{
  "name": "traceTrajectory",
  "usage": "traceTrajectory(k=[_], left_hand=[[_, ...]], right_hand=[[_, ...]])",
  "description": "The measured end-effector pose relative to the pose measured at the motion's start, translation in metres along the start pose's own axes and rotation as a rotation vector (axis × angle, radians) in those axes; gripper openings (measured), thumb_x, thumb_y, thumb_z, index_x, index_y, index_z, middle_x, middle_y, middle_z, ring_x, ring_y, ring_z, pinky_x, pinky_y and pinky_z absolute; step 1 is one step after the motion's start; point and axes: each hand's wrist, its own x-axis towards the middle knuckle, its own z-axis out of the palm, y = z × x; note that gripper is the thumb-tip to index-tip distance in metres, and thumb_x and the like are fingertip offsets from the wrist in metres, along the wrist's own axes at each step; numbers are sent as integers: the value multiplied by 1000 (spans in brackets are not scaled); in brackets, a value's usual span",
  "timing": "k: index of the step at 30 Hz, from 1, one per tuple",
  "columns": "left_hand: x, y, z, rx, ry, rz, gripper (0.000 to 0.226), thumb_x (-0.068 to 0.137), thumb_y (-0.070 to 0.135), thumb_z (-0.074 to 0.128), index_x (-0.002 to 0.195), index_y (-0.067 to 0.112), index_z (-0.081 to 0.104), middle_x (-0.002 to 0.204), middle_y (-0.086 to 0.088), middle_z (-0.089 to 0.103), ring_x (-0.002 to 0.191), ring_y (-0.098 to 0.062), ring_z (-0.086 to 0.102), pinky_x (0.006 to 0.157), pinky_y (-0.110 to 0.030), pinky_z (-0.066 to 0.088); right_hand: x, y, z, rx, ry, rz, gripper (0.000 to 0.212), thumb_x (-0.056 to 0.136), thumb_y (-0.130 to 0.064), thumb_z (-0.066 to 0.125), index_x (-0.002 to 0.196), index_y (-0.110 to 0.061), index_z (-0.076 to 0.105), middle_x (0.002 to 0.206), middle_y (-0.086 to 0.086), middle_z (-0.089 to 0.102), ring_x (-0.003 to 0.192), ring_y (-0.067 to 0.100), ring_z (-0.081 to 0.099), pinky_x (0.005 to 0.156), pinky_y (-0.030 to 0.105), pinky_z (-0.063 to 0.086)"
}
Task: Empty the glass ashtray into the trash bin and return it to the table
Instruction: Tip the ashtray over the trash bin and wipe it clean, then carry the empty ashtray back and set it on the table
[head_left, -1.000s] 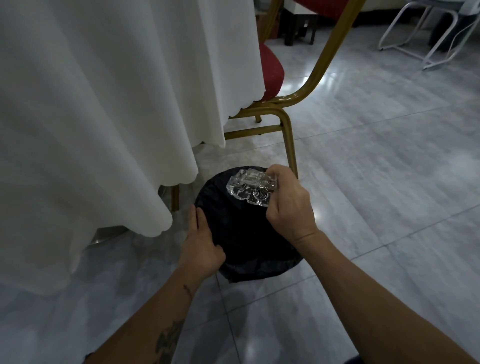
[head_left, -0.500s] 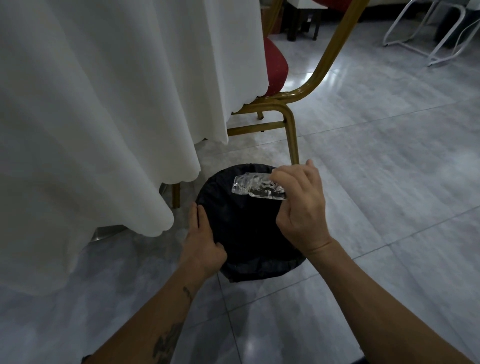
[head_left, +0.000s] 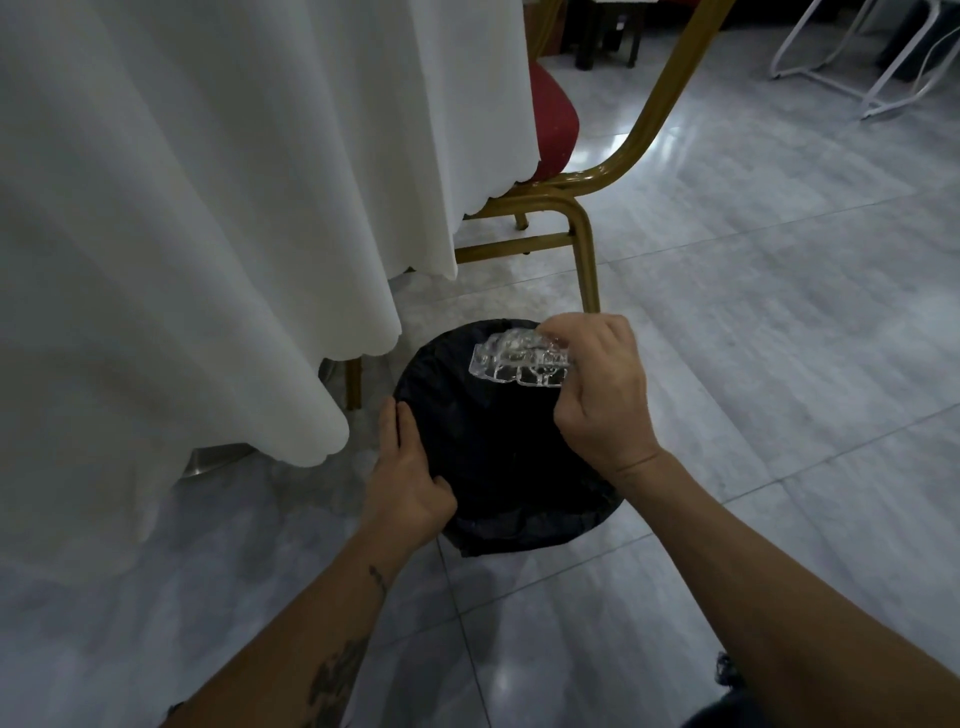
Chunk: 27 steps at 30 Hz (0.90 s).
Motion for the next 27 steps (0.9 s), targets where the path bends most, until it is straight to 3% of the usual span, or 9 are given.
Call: traceTrajectory(k=[3,5,8,9,12,14,19,24,27], left_hand=[[1,-1,0,9,2,16,95,86,15,56,159,12,-4,167,1,-17,133,-26,48,87,-22,39],[2,-2,0,33,-15,-2,95,86,18,55,159,15,-6,167,4,-18,130,-28,50,91,-28,45],[3,-3,-3,60,-39,-19,93,86,23,53,159,17,-5,166,7,-17,129,-31,50,99,-39,49],[3,-2,-4,68,-41,-21,91,87,23,52,159,17,-3,167,6,-15,131,-31,48,100,-41,49],[4,2,-8,63,-31,-31,85,86,21,51,159,14,6,168,0,-6,140,-32,38,108,-41,43],[6,6,-9,52,-18,-39,82,85,19,50,158,12,11,168,-4,-1,145,-32,31,113,-41,38],[6,19,-13,48,16,-61,74,84,16,49,154,10,25,166,-8,12,146,-32,30,114,-41,35],[-1,36,-19,-59,180,-23,46,91,11,48,137,6,55,151,-10,43,135,-27,44,113,-39,37],[-3,58,-32,-388,92,-152,42,98,24,45,138,16,56,144,-4,54,131,-23,51,114,-39,37]], right_hand=[[4,-7,0,202,1,396,51,76,21,44,115,-5,63,105,4,67,96,12,63,86,21,52],[6,-6,2,325,-10,727,52,81,23,45,116,-12,63,101,-7,65,90,0,66,73,13,55],[1,5,8,520,-58,1098,44,87,18,53,109,-20,62,99,-1,66,88,23,73,66,45,63],[0,7,9,563,-69,1172,39,90,15,55,109,-18,62,99,4,66,84,27,73,62,47,62],[-3,8,6,659,-97,1315,25,97,9,50,114,-6,59,93,11,63,69,26,69,44,29,51],[-6,9,7,683,-149,1394,28,98,8,45,123,3,56,93,15,64,71,29,68,40,25,49],[-9,12,13,649,-299,1535,50,99,1,40,148,-9,42,106,22,72,90,35,77,76,41,56],[-13,9,10,688,-294,1563,34,96,7,43,123,-7,57,101,21,75,80,31,79,64,37,54],[-4,-4,-8,756,-246,1590,30,96,8,41,110,-7,63,95,22,75,81,35,75,74,43,55]])
